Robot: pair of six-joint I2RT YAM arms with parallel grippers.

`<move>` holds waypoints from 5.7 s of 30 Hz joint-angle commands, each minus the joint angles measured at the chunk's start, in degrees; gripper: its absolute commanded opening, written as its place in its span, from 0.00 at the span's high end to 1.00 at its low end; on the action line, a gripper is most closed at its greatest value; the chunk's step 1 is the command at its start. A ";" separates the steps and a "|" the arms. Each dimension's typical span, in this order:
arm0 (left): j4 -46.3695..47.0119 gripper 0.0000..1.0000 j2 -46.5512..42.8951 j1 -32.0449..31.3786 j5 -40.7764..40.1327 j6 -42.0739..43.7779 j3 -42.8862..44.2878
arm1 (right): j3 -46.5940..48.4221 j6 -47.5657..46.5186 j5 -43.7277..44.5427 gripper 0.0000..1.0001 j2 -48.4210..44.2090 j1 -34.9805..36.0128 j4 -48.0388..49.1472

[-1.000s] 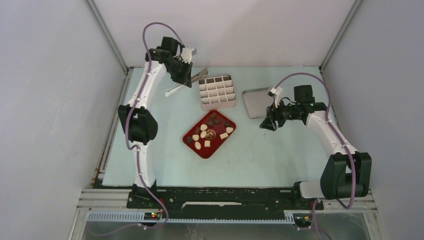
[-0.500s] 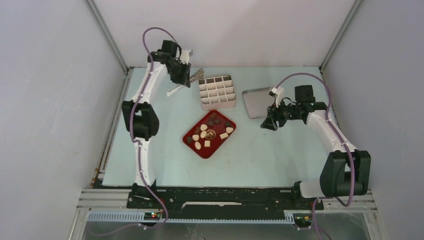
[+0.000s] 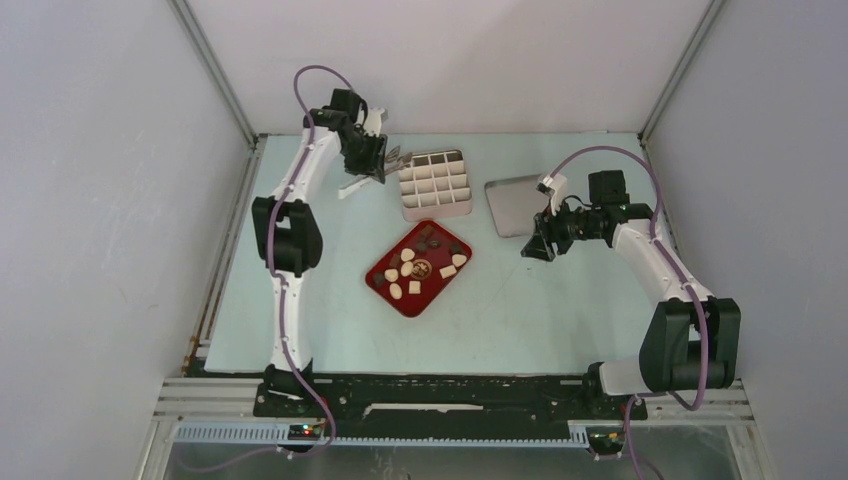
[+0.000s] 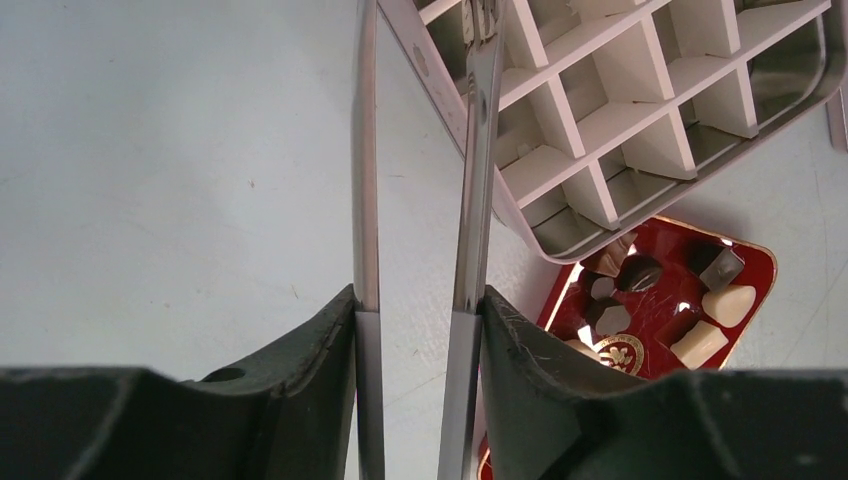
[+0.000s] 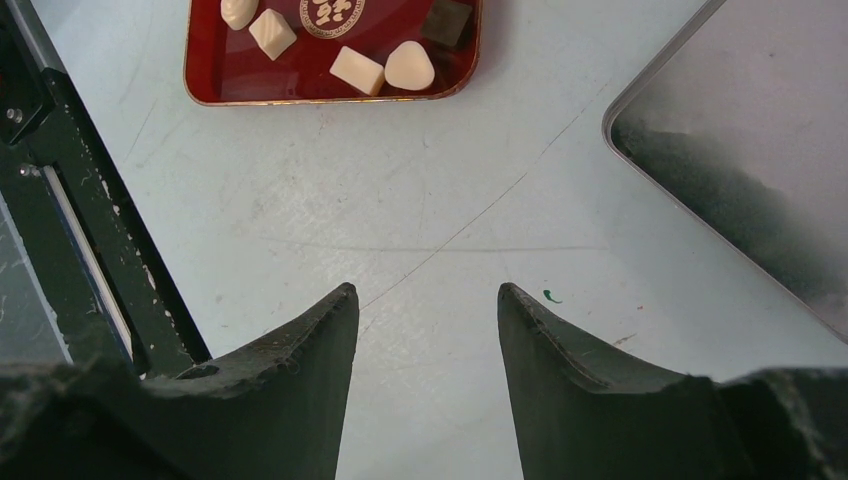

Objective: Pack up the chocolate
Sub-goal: Place the fake chocolate in the packing box, then pick up the fake chocolate from the plate, then place the fake chocolate in the packing box.

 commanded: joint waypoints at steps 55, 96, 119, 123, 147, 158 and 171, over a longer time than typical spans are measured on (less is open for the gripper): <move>-5.04 0.55 -37.78 -7.93 0.21 10.33 -45.53 | 0.22 -2.30 -0.01 0.44 1.27 0.58 -1.20; -9.24 0.62 -29.76 -9.47 2.28 11.19 -40.81 | 0.26 -3.26 -0.53 0.44 2.06 0.23 -2.27; -9.56 0.83 -31.70 -9.26 2.44 11.85 -28.88 | 0.28 -2.87 0.08 0.44 2.90 0.49 -1.93; -4.18 0.84 -28.92 -8.11 0.63 7.87 -23.14 | 0.27 -2.23 0.73 0.44 2.72 0.25 -1.46; 10.26 0.82 -6.86 -6.43 -6.99 -1.86 0.14 | 0.22 -1.55 1.05 0.44 4.23 -1.98 -1.32; 9.68 0.77 -3.40 -5.12 -1.78 -2.51 0.45 | 0.23 -1.63 0.87 0.45 5.21 -2.03 -1.31; 9.34 0.68 0.00 -5.12 -3.66 -2.25 3.02 | 0.27 -1.89 1.04 0.44 5.88 -1.98 -1.53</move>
